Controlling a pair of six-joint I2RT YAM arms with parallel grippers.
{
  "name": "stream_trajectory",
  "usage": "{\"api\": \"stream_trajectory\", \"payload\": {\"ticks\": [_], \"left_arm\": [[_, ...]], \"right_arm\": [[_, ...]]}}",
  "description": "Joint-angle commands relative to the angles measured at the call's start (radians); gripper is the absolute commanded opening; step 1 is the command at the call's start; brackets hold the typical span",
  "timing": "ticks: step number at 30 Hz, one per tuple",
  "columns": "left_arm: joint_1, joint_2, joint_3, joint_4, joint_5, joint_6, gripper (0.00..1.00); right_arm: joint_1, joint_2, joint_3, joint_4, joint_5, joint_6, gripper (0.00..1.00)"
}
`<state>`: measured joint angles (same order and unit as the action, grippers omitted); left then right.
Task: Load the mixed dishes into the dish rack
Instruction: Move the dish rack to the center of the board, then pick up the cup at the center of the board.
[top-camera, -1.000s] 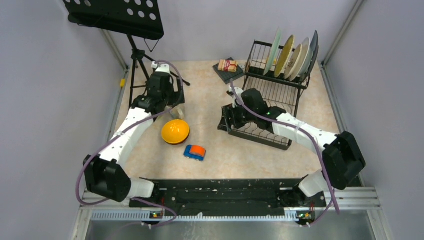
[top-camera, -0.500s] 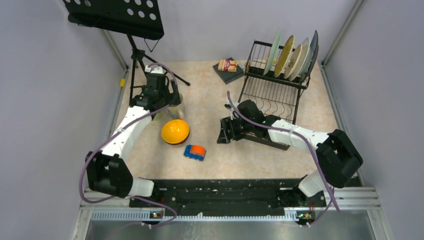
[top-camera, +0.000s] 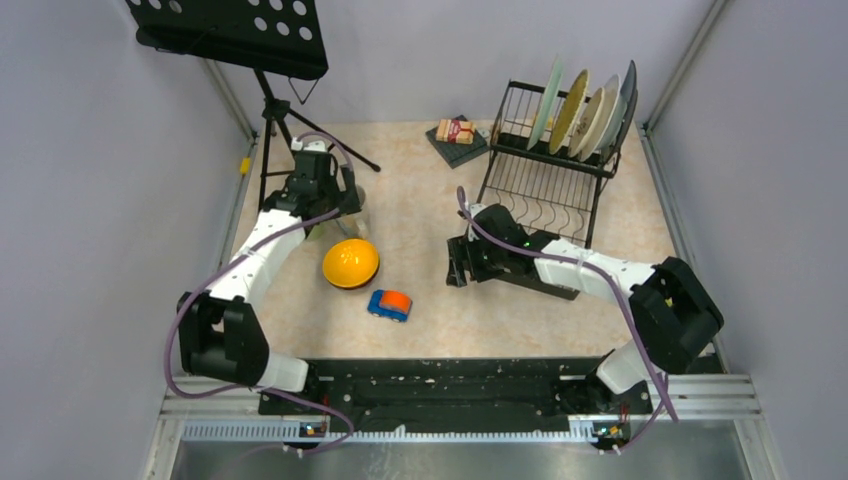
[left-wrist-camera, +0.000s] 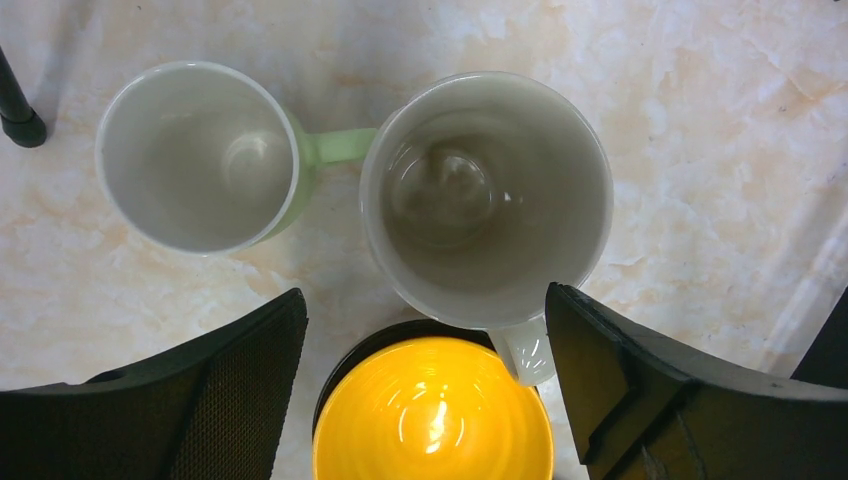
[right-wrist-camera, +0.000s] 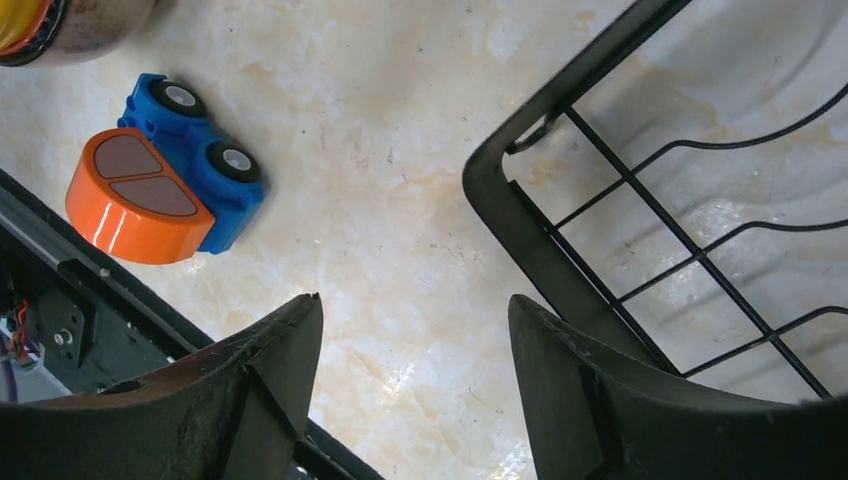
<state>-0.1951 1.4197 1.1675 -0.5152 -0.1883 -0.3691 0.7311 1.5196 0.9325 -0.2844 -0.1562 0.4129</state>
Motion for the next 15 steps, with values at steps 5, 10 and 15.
{"api": "stream_trajectory", "payload": {"ticks": [5,10,15], "left_arm": [[0.012,0.042,-0.004,0.060,0.042,-0.020,0.92],[0.015,0.056,-0.002,0.064,0.044,-0.024,0.89],[0.024,0.075,0.007,0.072,0.048,-0.031,0.85]], "right_arm": [[-0.079,-0.009,-0.011,0.009,0.147,-0.017,0.71],[-0.084,-0.009,-0.001,0.027,0.095,-0.019,0.71],[-0.084,-0.051,-0.004,0.090,-0.005,-0.024,0.71]]}}
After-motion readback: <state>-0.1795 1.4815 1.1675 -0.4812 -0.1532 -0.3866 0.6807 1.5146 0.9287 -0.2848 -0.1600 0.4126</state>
